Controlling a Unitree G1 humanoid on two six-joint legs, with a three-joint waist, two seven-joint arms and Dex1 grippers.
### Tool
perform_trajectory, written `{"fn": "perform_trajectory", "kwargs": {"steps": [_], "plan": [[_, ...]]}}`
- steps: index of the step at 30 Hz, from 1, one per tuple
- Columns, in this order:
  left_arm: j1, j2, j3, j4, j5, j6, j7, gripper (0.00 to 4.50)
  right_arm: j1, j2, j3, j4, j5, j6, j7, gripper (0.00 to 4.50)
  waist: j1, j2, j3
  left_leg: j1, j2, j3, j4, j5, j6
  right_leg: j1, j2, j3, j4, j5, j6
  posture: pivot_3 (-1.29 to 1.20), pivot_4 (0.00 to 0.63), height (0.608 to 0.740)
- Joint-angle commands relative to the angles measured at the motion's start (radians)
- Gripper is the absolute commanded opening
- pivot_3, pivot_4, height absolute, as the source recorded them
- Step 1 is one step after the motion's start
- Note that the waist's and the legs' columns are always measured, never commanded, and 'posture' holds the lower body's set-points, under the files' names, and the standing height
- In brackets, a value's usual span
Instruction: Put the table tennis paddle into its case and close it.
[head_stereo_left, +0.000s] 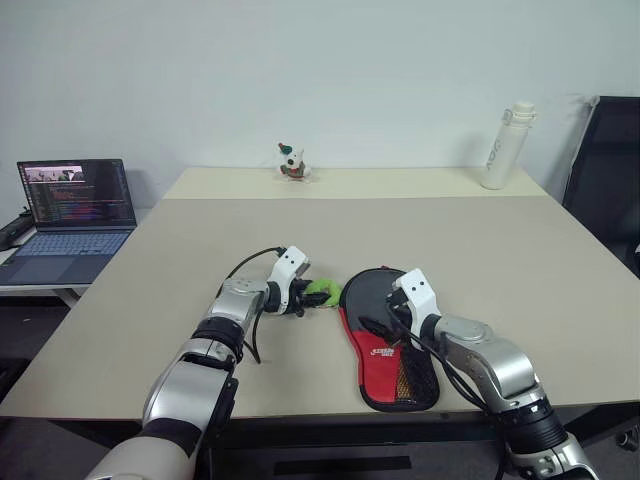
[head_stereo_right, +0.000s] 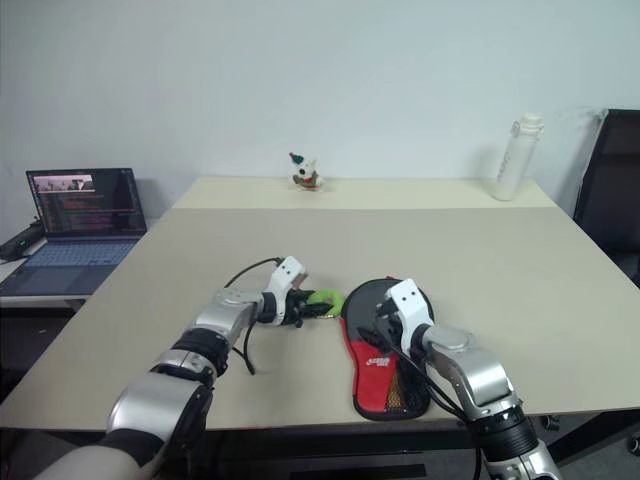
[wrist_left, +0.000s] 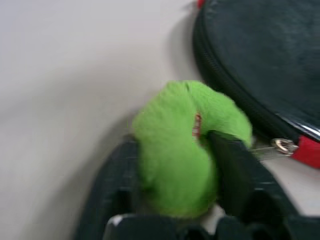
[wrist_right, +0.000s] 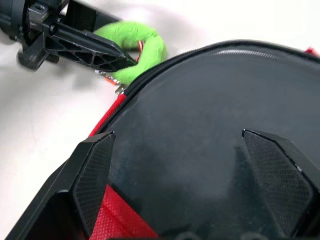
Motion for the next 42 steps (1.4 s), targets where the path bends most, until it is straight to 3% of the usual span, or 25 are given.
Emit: {"fn": "perform_trajectory", "kwargs": {"steps": [1,3,11,19,32,42], "plan": [[0.040,0.004,-0.007,-0.005,0.026,0.027,0.003,0.54,-0.033,0.011,0.000,0.005,-0.019,-0.055,0.004,4.50,-0.001,0.000,0.000,0.001,0.000,0.000,0.000,0.000,0.000,0.000,0.000,0.000,0.000,0.000,0.000,0.00,0.150,0.740],[0.051,0.006,-0.005,-0.018,0.025,0.034,0.004,0.02,-0.038,0.021,0.011,0.023,-0.032,-0.070,0.006,4.50,-0.001,0.000,-0.001,0.001,0.000,0.000,0.000,0.000,0.000,0.001,0.000,0.000,0.001,0.000,0.000,0.00,0.150,0.740],[0.061,0.003,0.036,-0.081,-0.003,0.079,0.024,0.02,-0.042,0.050,0.047,0.067,-0.067,-0.106,0.016,4.50,-0.002,0.000,-0.001,0.002,0.000,0.000,0.000,0.000,0.000,0.001,0.000,0.001,0.001,0.000,0.000,0.00,0.150,0.740],[-0.039,-0.032,0.107,-0.101,-0.044,0.126,0.140,0.02,-0.008,0.054,0.099,0.182,-0.141,-0.102,0.005,4.50,-0.001,0.000,-0.001,0.001,0.000,-0.001,0.001,0.000,0.000,0.001,0.000,0.000,0.001,0.000,0.000,0.00,0.150,0.740],[-0.258,-0.110,0.084,0.203,0.092,-0.062,0.456,0.02,0.031,0.030,0.099,0.182,-0.161,-0.039,0.021,4.50,-0.001,-0.002,-0.002,0.001,0.000,-0.001,0.001,0.000,0.000,0.001,0.000,-0.001,0.001,0.000,0.001,0.00,0.150,0.740],[-0.330,-0.203,0.062,0.265,0.202,-0.124,0.613,0.02,0.121,-0.053,0.127,0.031,-0.153,0.064,0.071,4.50,0.000,-0.003,-0.002,0.000,-0.001,-0.001,0.001,0.000,-0.001,0.001,0.000,-0.001,-0.001,0.001,0.001,0.00,0.150,0.740]]}}
